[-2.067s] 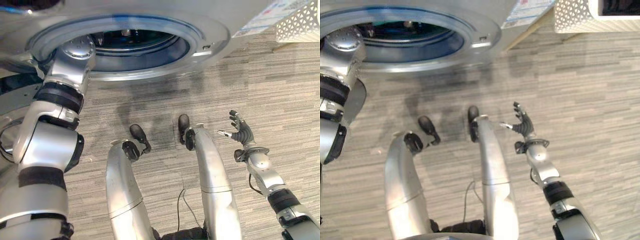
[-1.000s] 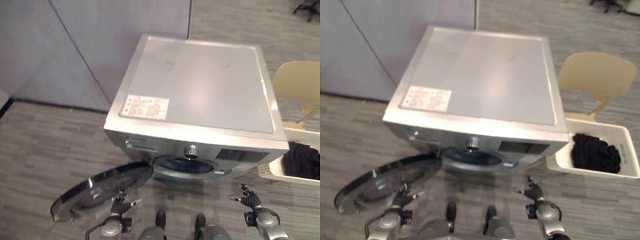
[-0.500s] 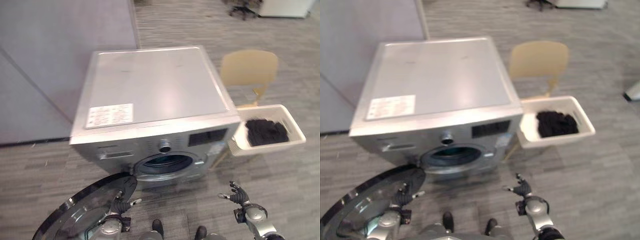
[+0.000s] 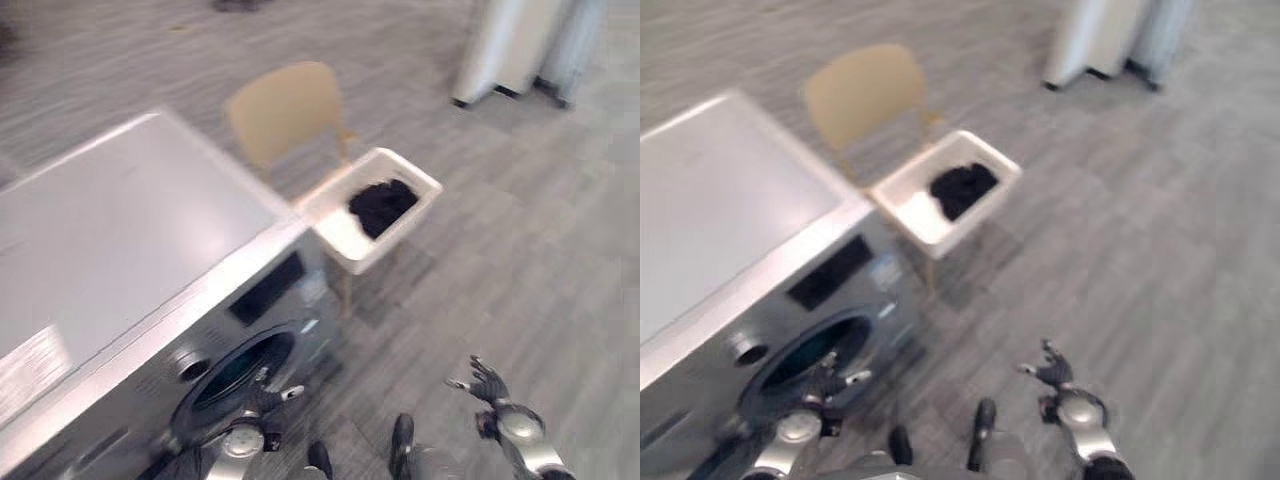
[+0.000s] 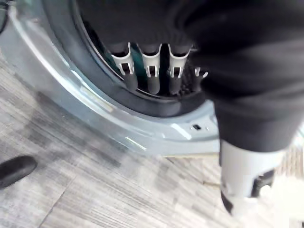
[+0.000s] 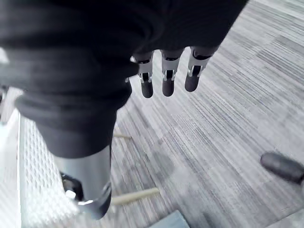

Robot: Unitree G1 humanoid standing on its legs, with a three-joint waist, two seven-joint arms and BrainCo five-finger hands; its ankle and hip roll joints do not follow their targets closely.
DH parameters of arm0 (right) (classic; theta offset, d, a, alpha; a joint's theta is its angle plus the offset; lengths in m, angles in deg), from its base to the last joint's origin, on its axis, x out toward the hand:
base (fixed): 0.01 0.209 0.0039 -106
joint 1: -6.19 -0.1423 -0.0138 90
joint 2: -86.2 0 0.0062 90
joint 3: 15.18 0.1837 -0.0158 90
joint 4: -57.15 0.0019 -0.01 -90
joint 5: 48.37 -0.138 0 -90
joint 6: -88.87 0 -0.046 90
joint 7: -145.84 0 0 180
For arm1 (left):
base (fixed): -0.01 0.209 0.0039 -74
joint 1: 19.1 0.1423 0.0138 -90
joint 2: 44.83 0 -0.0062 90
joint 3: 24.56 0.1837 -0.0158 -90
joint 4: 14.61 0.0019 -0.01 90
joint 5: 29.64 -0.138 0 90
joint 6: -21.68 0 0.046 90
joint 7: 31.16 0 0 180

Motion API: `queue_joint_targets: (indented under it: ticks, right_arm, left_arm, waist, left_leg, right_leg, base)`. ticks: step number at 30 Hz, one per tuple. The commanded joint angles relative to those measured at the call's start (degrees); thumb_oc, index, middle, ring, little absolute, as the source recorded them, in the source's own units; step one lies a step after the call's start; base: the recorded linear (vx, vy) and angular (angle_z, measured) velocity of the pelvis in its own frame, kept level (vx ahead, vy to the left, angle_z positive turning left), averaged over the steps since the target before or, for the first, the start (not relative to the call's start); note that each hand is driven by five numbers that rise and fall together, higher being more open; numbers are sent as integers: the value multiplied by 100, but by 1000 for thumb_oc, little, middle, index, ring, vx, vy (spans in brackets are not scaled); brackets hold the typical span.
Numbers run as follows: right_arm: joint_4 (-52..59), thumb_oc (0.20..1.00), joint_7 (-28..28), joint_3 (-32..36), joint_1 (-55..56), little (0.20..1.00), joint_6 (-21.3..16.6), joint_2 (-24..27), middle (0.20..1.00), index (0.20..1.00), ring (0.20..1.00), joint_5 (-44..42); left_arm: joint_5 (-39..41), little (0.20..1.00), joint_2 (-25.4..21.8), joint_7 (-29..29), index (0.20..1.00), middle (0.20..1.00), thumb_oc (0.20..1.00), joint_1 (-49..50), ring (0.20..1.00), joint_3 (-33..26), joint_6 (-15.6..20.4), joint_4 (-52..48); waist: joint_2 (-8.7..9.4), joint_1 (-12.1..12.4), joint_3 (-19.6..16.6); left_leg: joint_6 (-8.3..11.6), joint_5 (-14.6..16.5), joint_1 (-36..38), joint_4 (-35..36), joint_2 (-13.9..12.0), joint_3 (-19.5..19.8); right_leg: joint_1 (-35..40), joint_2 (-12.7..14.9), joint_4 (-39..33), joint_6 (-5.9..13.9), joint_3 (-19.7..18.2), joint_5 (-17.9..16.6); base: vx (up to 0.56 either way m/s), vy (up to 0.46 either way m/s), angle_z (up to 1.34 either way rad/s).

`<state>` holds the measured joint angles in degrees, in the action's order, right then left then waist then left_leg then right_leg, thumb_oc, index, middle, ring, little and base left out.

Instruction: Grab the laundry basket,head to the washer,open it,put in the laundry and shut it.

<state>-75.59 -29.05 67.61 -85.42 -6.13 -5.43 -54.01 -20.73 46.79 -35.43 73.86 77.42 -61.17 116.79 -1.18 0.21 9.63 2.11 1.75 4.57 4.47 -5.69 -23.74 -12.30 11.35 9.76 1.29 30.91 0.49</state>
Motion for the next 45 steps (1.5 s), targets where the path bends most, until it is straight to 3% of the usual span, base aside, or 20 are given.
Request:
queue_joint_targets:
  ticks: [1,4,7,8,9,10,11,15,18,19,21,24,27,28,31,34,36,37,40,45]
  right_arm:
    - [363,1000,170,-35,69,1000,-114,251,1000,1000,1000,-199]
    - [412,1000,183,-34,198,1000,-128,267,1000,1000,1000,-228]
    - [412,1000,230,-32,175,1000,-120,434,1000,1000,1000,-223]
    - [389,1000,215,-15,186,1000,-131,463,1000,1000,1000,-241]
    - [342,1000,191,-11,215,1000,-115,483,1000,1000,1000,-246]
    - [342,1000,191,-11,215,1000,-115,483,1000,1000,1000,-246]
    - [334,1000,183,-23,218,1000,-89,498,1000,1000,1000,-227]
    - [165,1000,226,-120,112,1000,-117,500,1000,1000,1000,-186]
    - [98,1000,287,-96,84,1000,-145,491,1000,1000,1000,-201]
    - [91,1000,323,-82,64,1000,-139,504,1000,1000,1000,-201]
    - [84,1000,277,-107,142,1000,-126,440,1000,1000,1000,-160]
    - [18,1000,231,-152,182,1000,-108,342,1000,1000,1000,-87]
    - [-58,1000,157,-215,95,1000,-88,278,1000,1000,1000,4]
    - [-41,1000,134,-242,-23,1000,-82,306,1000,1000,1000,82]
    - [13,1000,106,-240,-92,1000,-85,294,1000,1000,1000,80]
    - [37,1000,121,-281,-178,1000,-123,357,1000,1000,1000,67]
    - [86,1000,105,-331,-204,1000,-131,422,1000,1000,1000,46]
    - [56,1000,127,-334,-168,1000,-143,498,1000,1000,1000,-10]
    - [2,1000,138,-337,-190,1000,-133,556,1000,1000,1000,17]
    - [431,1000,63,-325,-130,1000,-221,673,1000,1000,1000,90]
  left_arm:
    - [90,1000,-139,-21,1000,1000,1000,-340,1000,84,211,60]
    - [78,1000,-70,-33,1000,1000,1000,-326,1000,77,249,144]
    - [190,1000,54,2,1000,1000,1000,-376,1000,104,245,201]
    - [220,1000,77,32,1000,1000,1000,-376,1000,133,268,216]
    - [261,1000,111,50,1000,1000,1000,-360,1000,218,277,168]
    - [261,1000,111,50,1000,1000,1000,-360,1000,218,277,168]
    - [262,1000,145,46,1000,1000,1000,-359,1000,252,244,163]
    - [250,1000,120,35,1000,1000,1000,-339,1000,243,231,167]
    - [232,1000,110,28,1000,1000,1000,-345,1000,237,239,205]
    - [207,1000,102,12,1000,1000,1000,-351,1000,219,234,204]
    - [226,1000,128,69,1000,1000,1000,-288,1000,181,222,202]
    - [240,1000,95,63,1000,1000,1000,-242,1000,132,209,246]
    - [262,1000,-31,101,1000,1000,1000,-190,1000,82,196,152]
    - [254,1000,-121,77,1000,1000,1000,-194,1000,29,188,130]
    - [254,1000,-153,44,1000,1000,1000,-158,1000,-2,207,134]
    - [277,1000,-159,27,1000,1000,1000,-171,1000,10,260,125]
    - [220,1000,-159,21,1000,1000,1000,-190,1000,68,270,139]
    - [111,1000,-108,18,1000,1000,1000,-277,1000,149,261,321]
    - [95,1000,-92,28,1000,1000,1000,-375,1000,219,256,456]
    - [225,1000,-62,94,1000,1000,1000,-182,1000,151,249,239]
  waist:
    - [-80,91,164]
    - [-130,-7,156]
    - [-201,-33,218]
    - [-216,10,253]
    - [-112,153,320]
    - [-113,152,319]
    - [-6,241,368]
    - [-22,553,414]
    - [-12,642,418]
    - [17,645,405]
    - [34,670,284]
    - [221,756,175]
    - [410,862,152]
    - [364,878,208]
    - [307,863,218]
    - [197,911,218]
    - [181,843,215]
    - [220,629,249]
    - [283,574,244]
    - [323,625,161]
  left_leg:
    - [-16,758,62,-656,-31,650]
    - [42,885,137,-987,-172,579]
    - [218,576,-192,-1940,-535,652]
    - [320,322,-296,-2157,-544,815]
    - [265,554,-725,-2426,-150,1362]
    - [265,555,-726,-2428,-150,1363]
    - [182,768,-1043,-2239,64,1426]
    - [152,-189,-1603,-1009,712,1957]
    - [225,-468,-1865,-415,733,1774]
    - [273,-479,-2048,-251,652,1258]
    - [143,-701,-1799,-47,561,1047]
    - [22,-682,-1718,-247,642,1174]
    - [-247,-371,-1441,-426,729,1231]
    - [-455,-231,-1190,-476,756,1326]
    - [-534,-115,-883,-402,817,1587]
    - [-466,-123,-733,-314,813,2056]
    - [-445,-126,-700,-322,891,2508]
    - [-357,-128,-689,-391,1121,3384]
    - [-257,-72,-712,-526,1264,3741]
    - [-52,54,-871,-830,1264,3926]
  right_leg:
    - [419,-60,-187,568,-328,475]
    - [500,-189,-273,482,-519,518]
    - [754,-382,-551,314,-558,613]
    - [859,-470,-602,237,-591,661]
    - [1154,-534,-737,186,-751,808]
    - [1154,-534,-737,186,-751,809]
    - [1355,-523,-853,224,-842,863]
    - [1636,-903,-1064,188,-1112,879]
    - [1832,-1043,-1198,210,-1129,989]
    - [2009,-1090,-1227,241,-1124,1163]
    - [2160,-1174,-1173,271,-1073,1270]
    - [2270,-1071,-934,324,-1038,1398]
    - [2062,-669,386,606,-844,1395]
    - [1588,-380,1517,846,-685,819]
    - [1226,-201,2034,859,-732,684]
    - [1041,-263,1308,618,-903,998]
    - [778,-578,670,517,-1576,977]
    - [434,-1098,-24,505,-2950,686]
    - [549,-1122,-393,476,-3173,501]
    - [1053,-939,-946,386,-2607,365]
  base:
    - [254,-245,-48]
    - [195,-182,3]
    - [157,-200,-37]
    - [338,-196,-42]
    - [304,-163,-31]
    - [381,-145,-49]
    - [172,-44,-43]
    - [258,-26,-19]
    - [284,-5,-34]
    - [188,46,-9]
    - [405,68,2]
    - [319,44,18]
    - [307,124,50]
    - [182,107,58]
    - [158,32,71]
    - [172,-109,99]
    - [204,-198,145]
    - [215,-226,177]
    - [114,-171,281]
    - [89,-194,145]
